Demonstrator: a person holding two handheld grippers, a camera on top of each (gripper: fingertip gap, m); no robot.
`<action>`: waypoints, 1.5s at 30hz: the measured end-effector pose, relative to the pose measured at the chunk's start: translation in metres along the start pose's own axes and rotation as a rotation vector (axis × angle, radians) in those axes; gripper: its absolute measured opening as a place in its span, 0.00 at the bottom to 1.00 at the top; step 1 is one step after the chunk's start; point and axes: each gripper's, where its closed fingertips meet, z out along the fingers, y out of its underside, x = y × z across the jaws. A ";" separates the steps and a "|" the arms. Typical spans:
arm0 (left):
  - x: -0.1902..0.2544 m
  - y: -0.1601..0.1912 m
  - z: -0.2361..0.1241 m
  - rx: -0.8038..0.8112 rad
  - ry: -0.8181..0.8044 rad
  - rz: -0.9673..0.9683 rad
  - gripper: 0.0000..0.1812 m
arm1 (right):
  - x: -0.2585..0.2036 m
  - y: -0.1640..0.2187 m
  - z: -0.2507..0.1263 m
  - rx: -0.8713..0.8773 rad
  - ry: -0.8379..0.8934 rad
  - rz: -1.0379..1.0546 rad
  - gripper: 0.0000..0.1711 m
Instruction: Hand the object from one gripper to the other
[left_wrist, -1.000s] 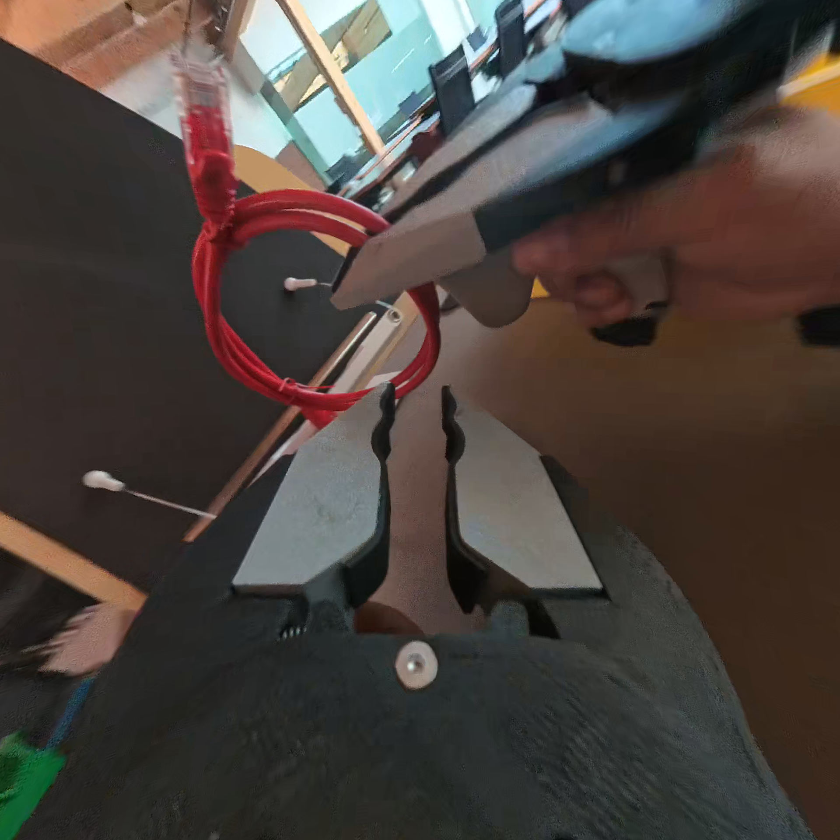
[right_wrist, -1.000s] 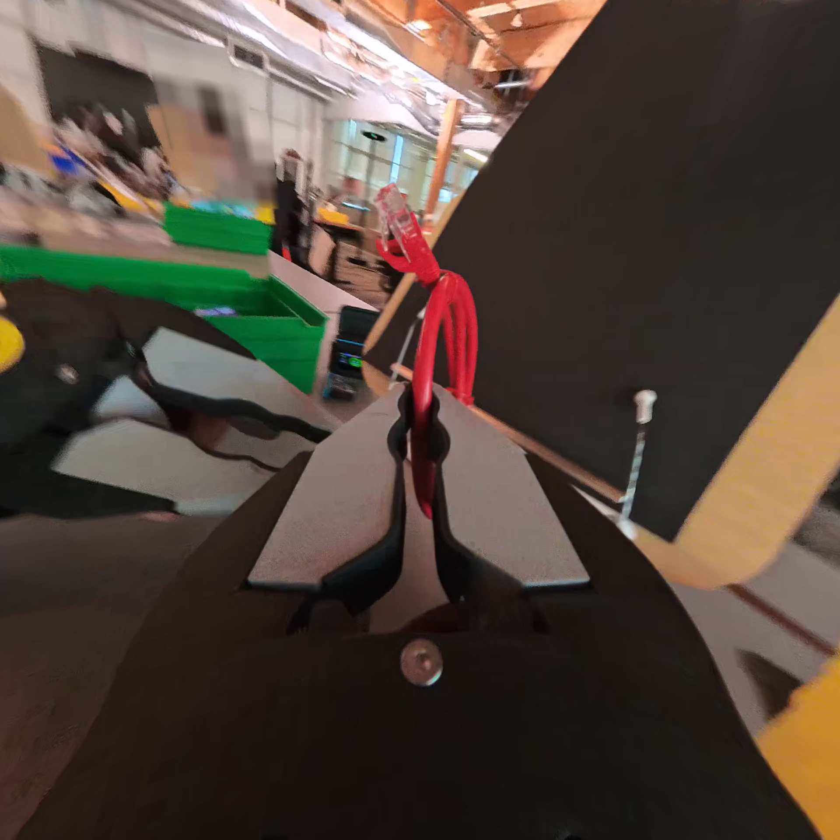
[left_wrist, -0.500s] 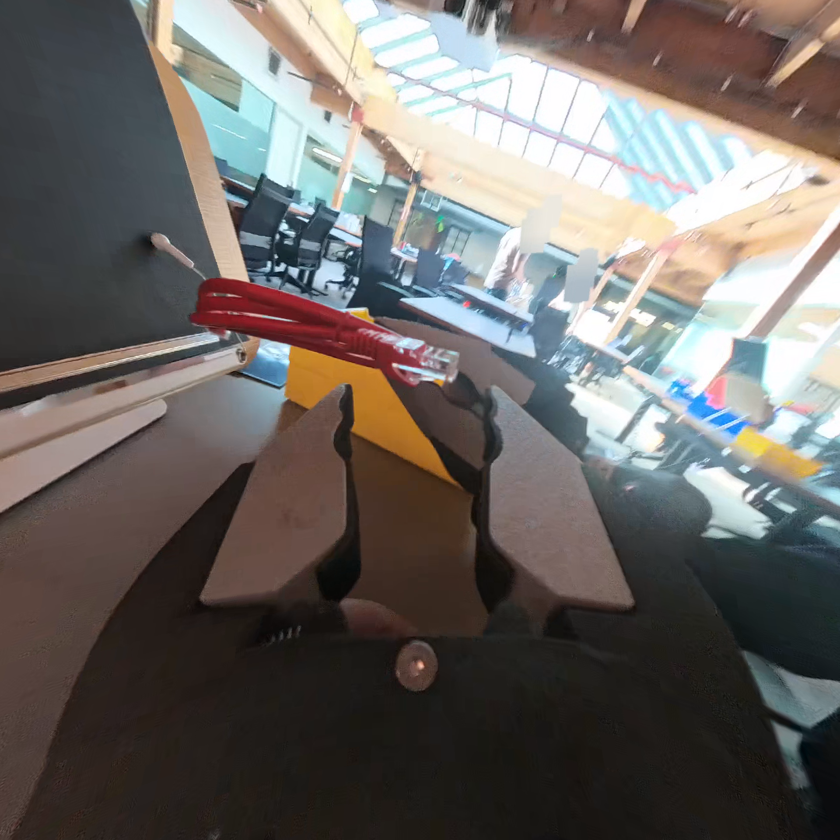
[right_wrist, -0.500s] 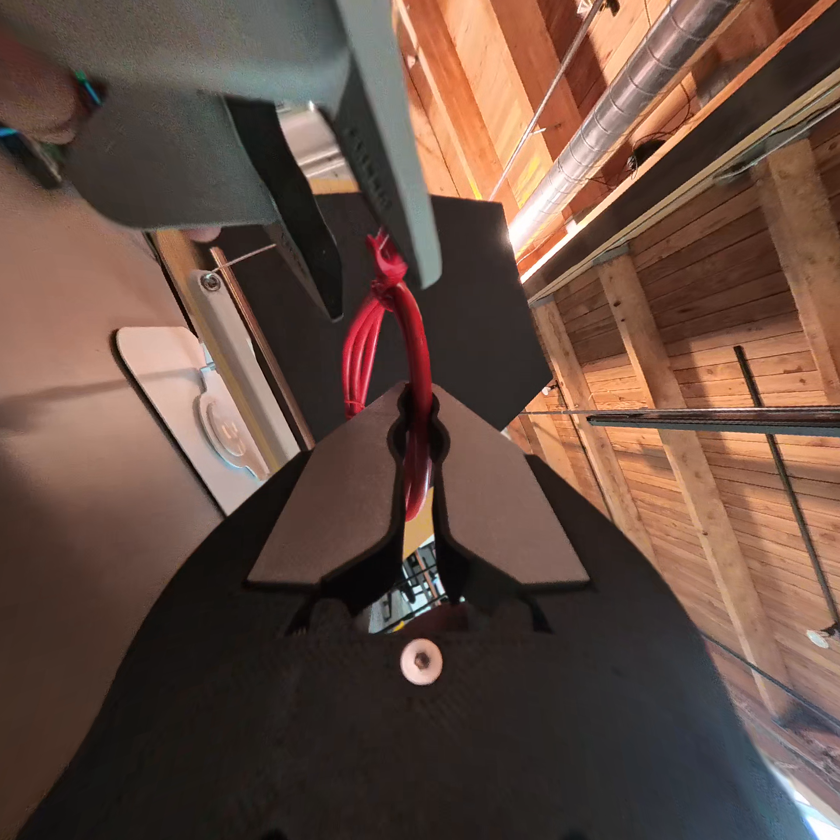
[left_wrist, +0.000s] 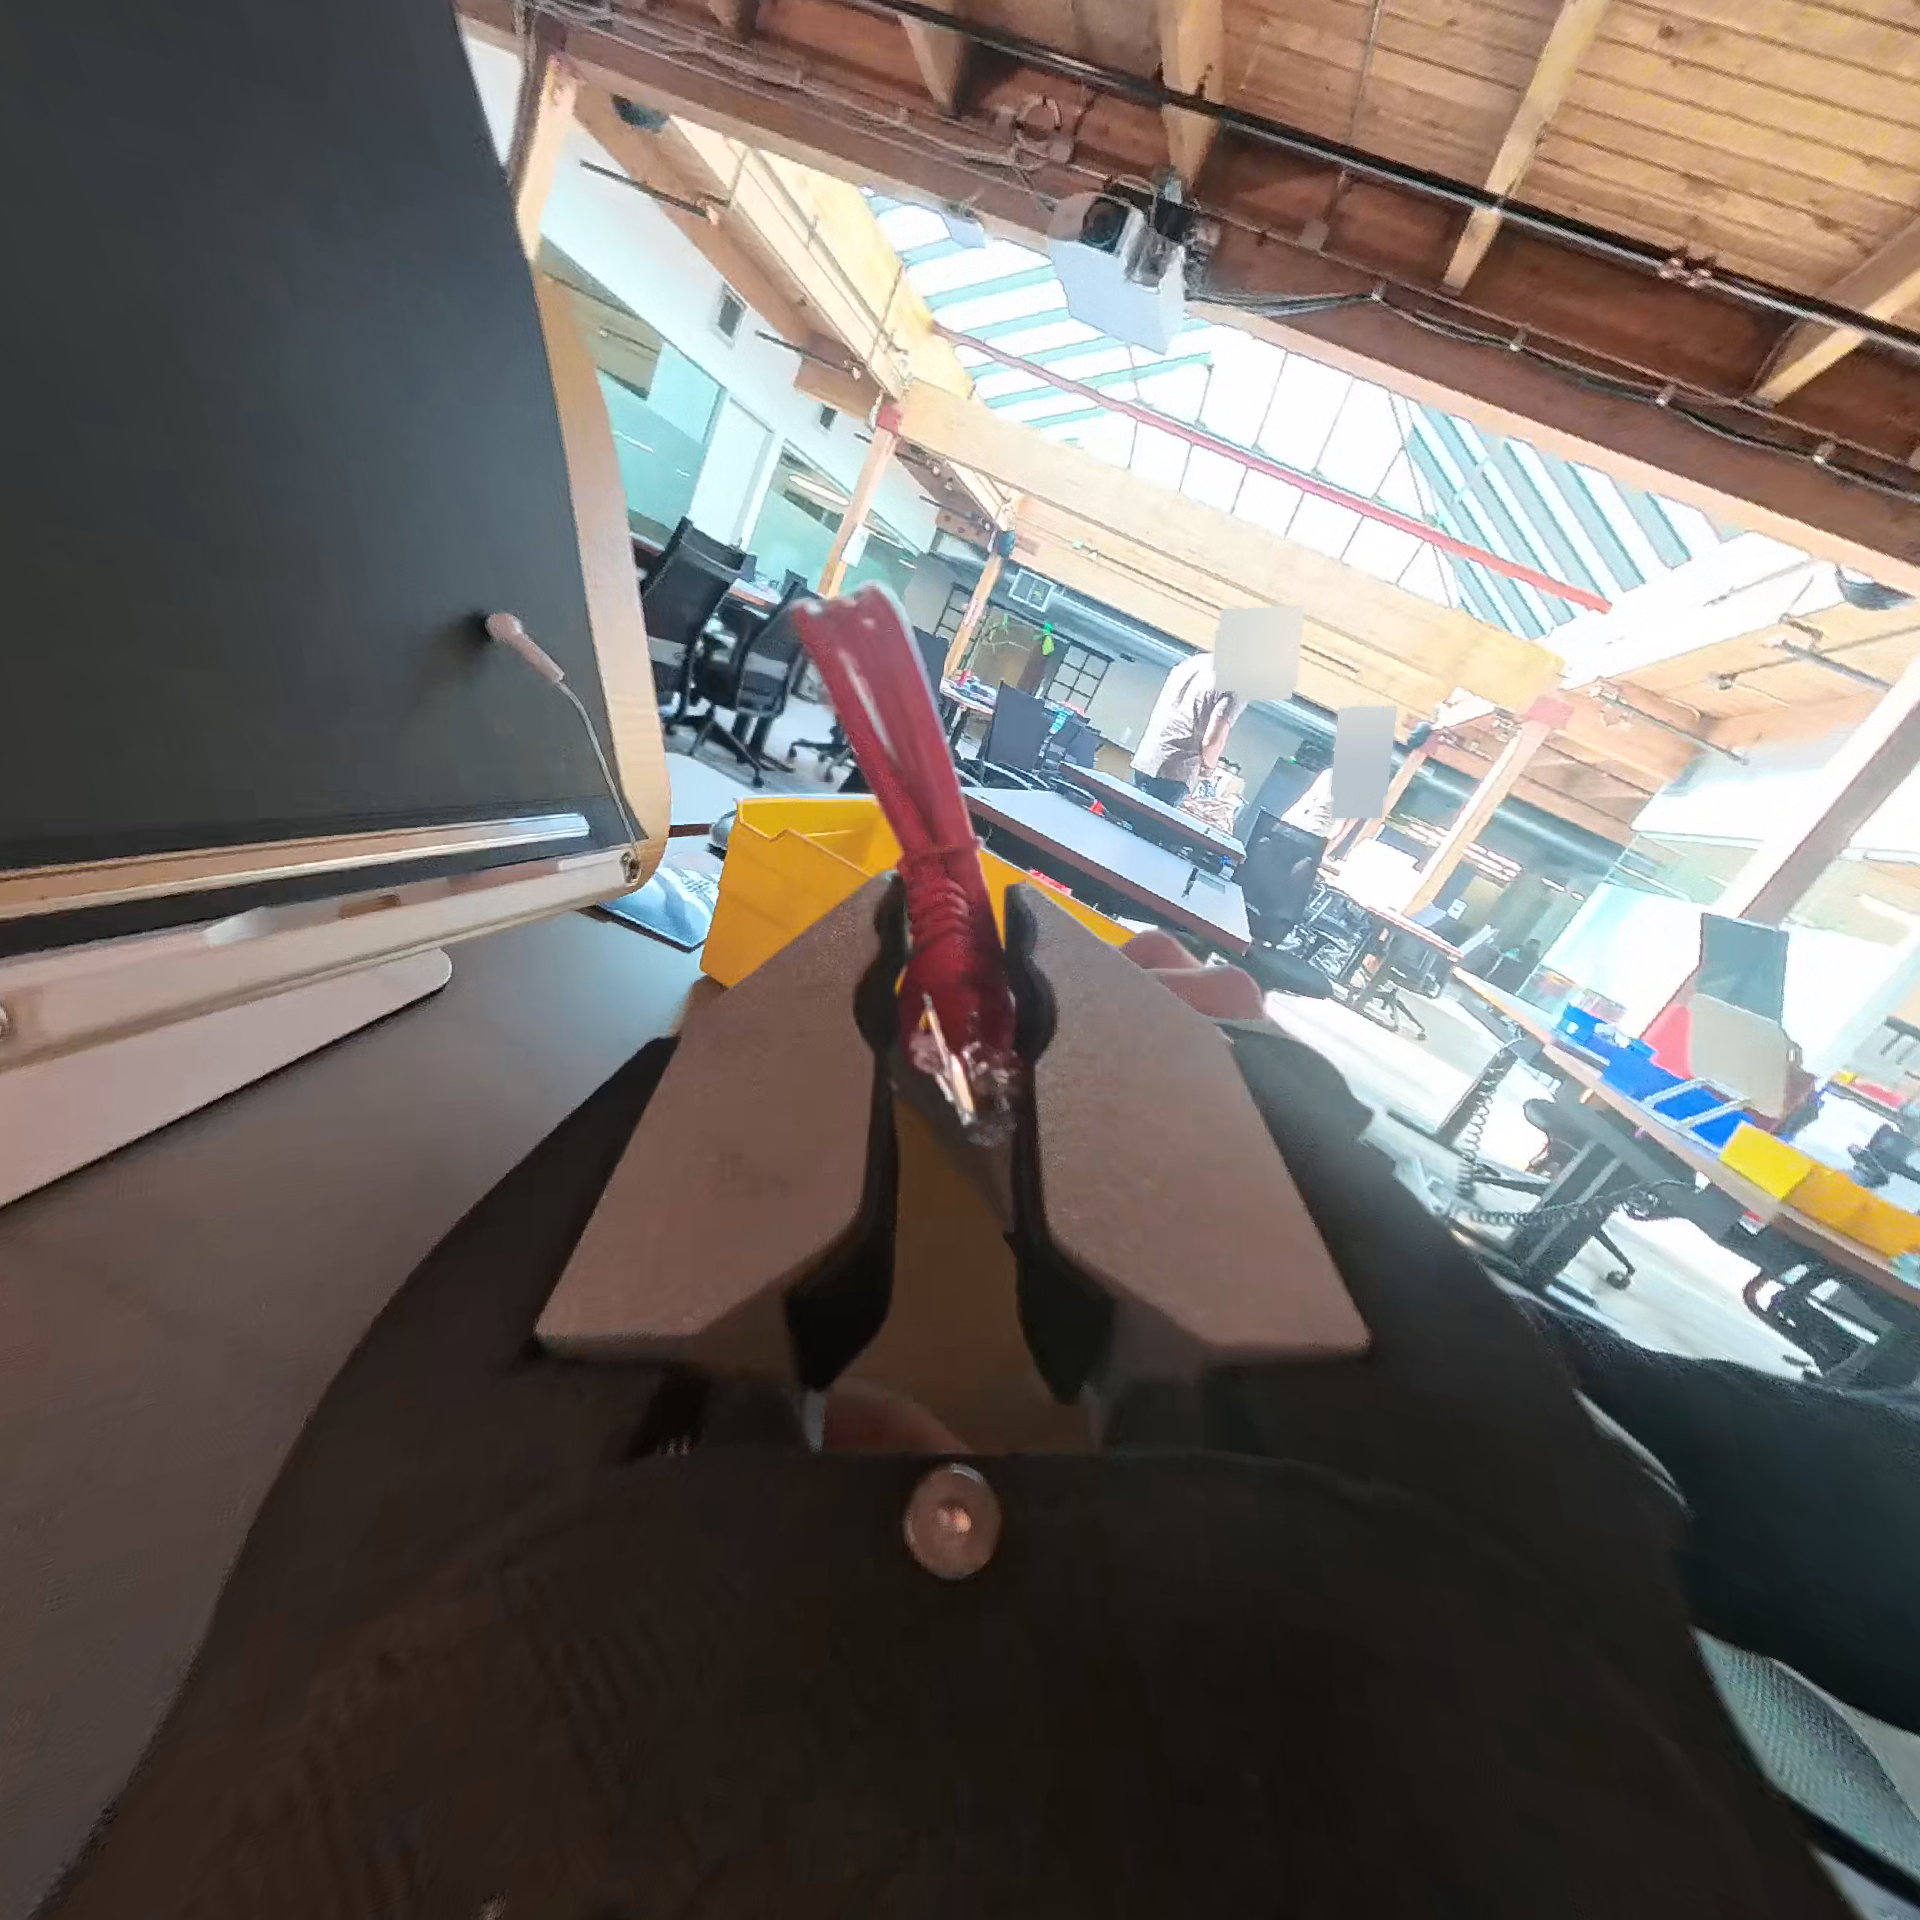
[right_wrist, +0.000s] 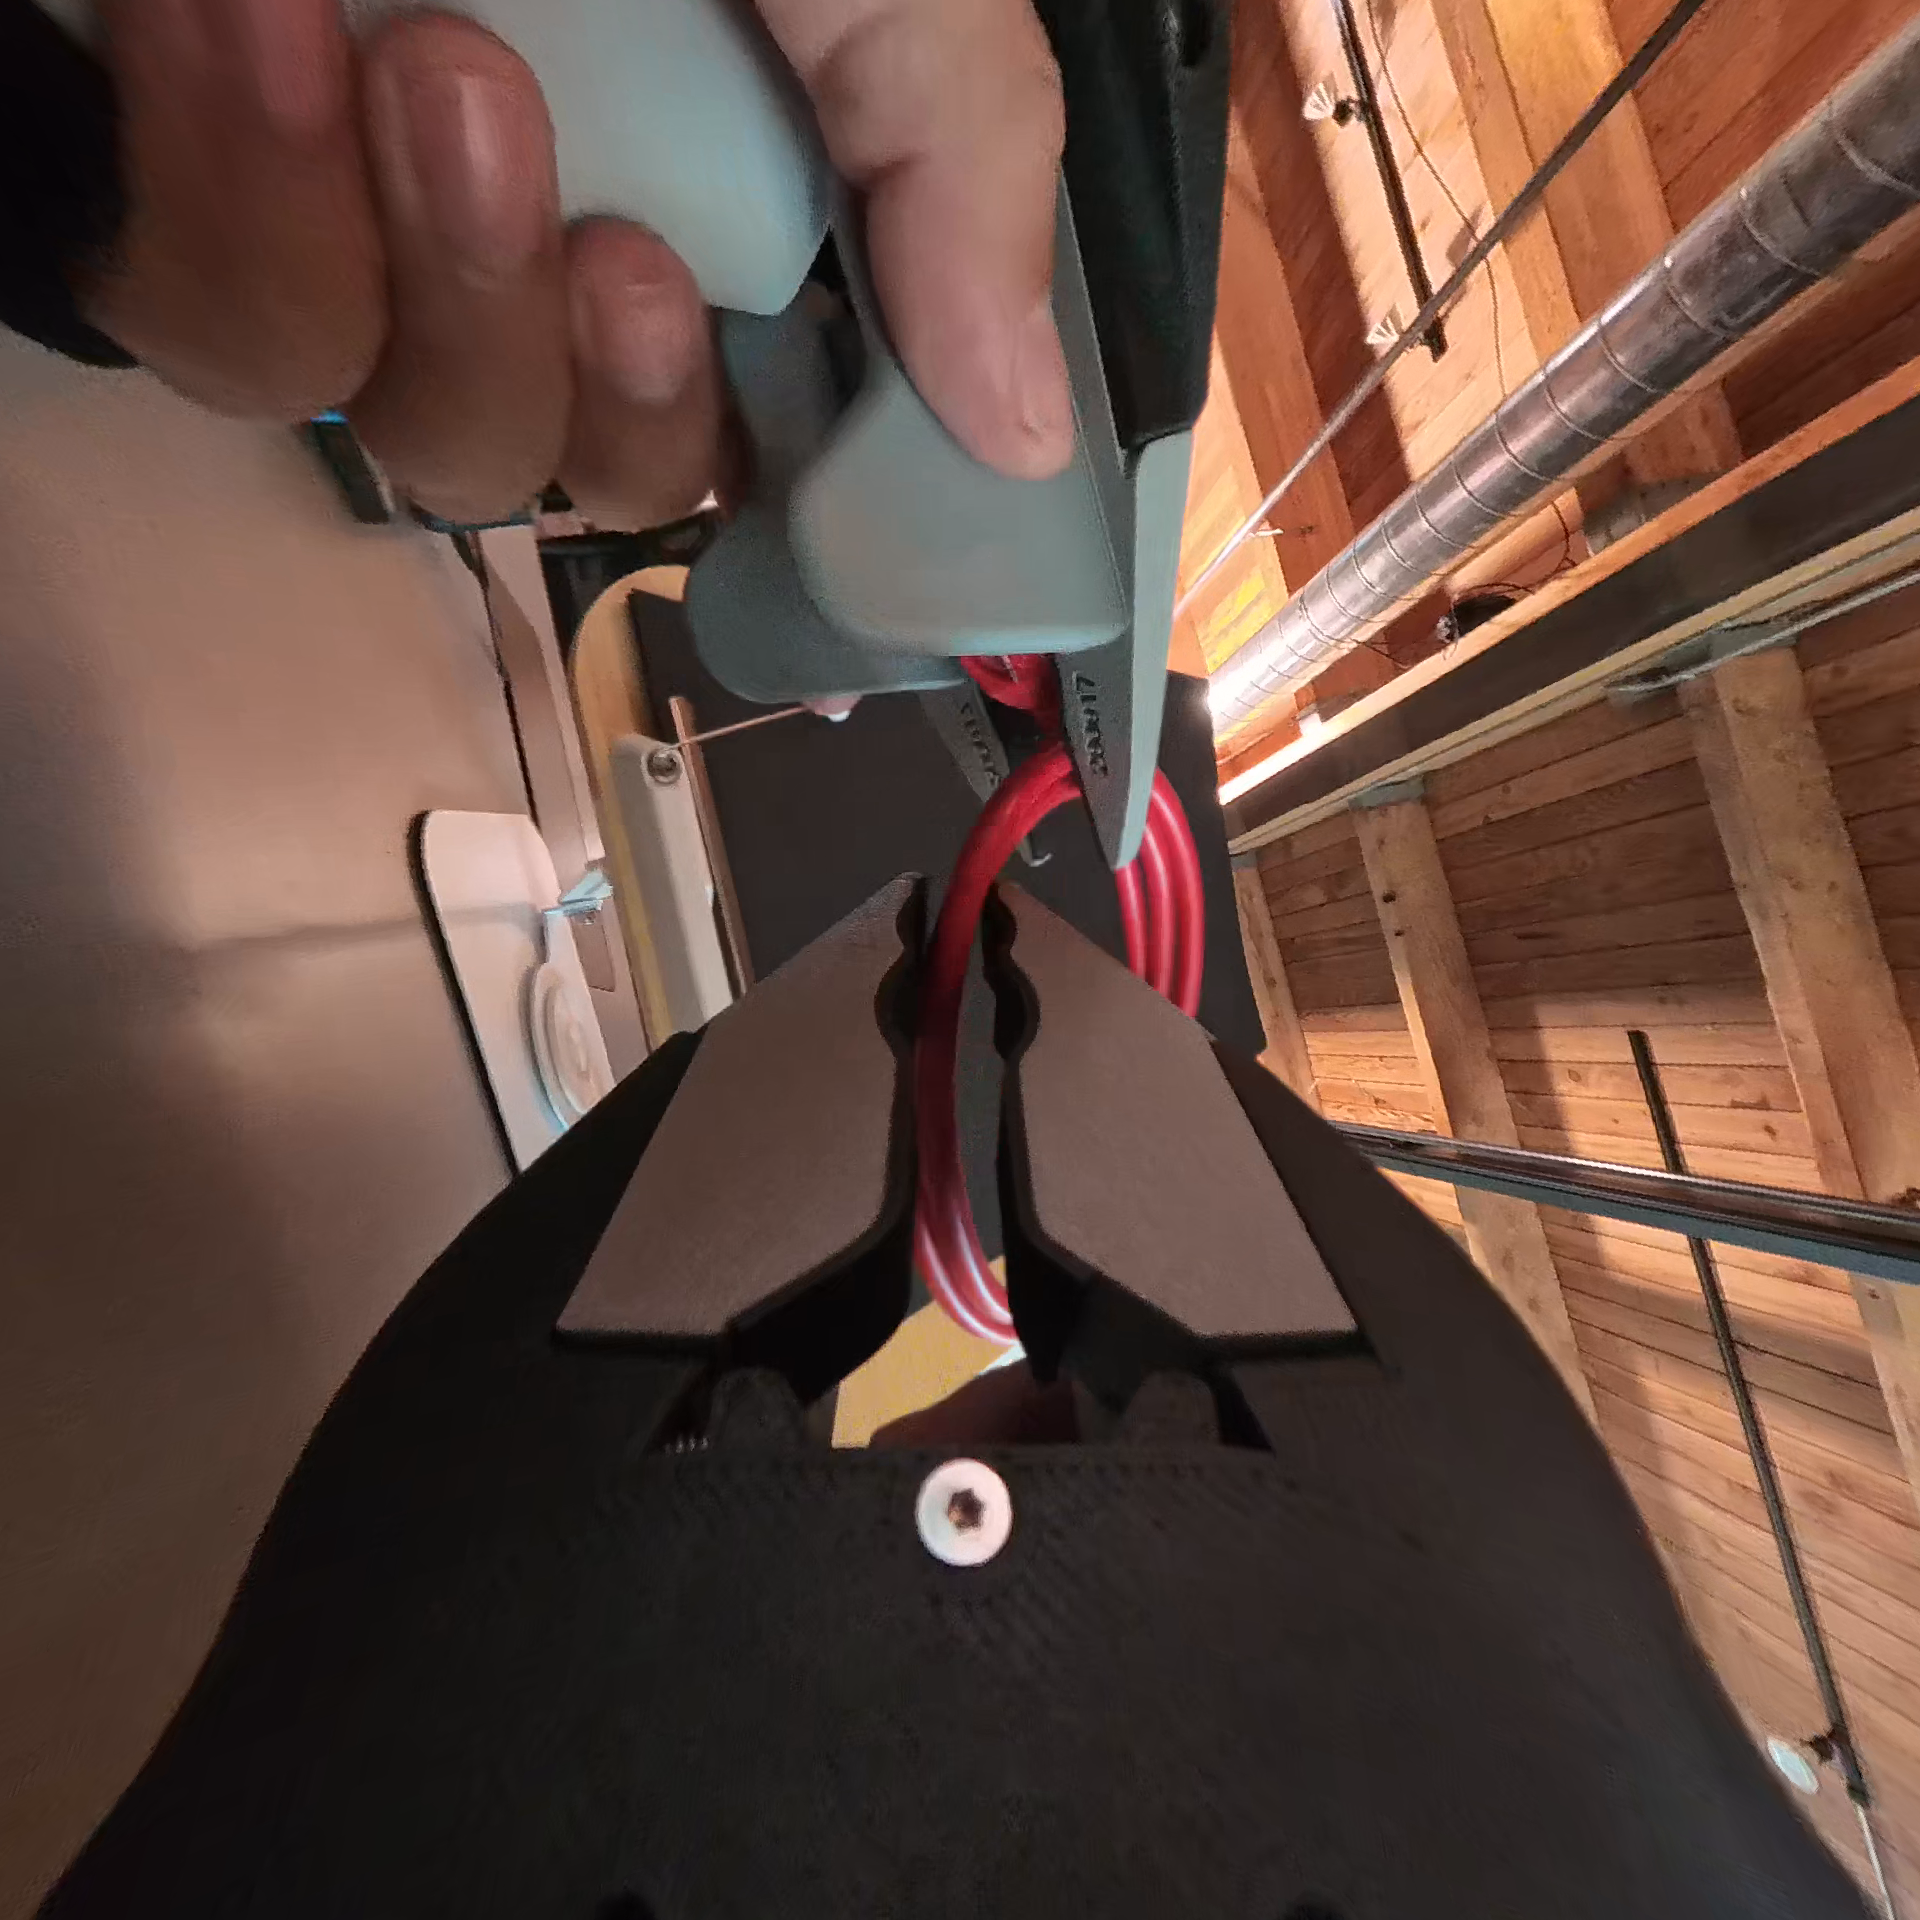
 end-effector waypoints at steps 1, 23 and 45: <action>0.001 -0.001 0.000 0.002 0.000 0.017 0.08 | 0.001 0.000 0.000 -0.003 0.007 0.008 0.03; -0.048 0.028 -0.012 -0.459 -0.541 1.556 0.08 | 0.008 0.046 -0.008 -0.044 -0.413 1.290 0.13; -0.014 0.056 0.010 -0.374 -0.333 1.295 0.20 | 0.009 0.042 -0.005 -0.006 -0.562 1.793 0.02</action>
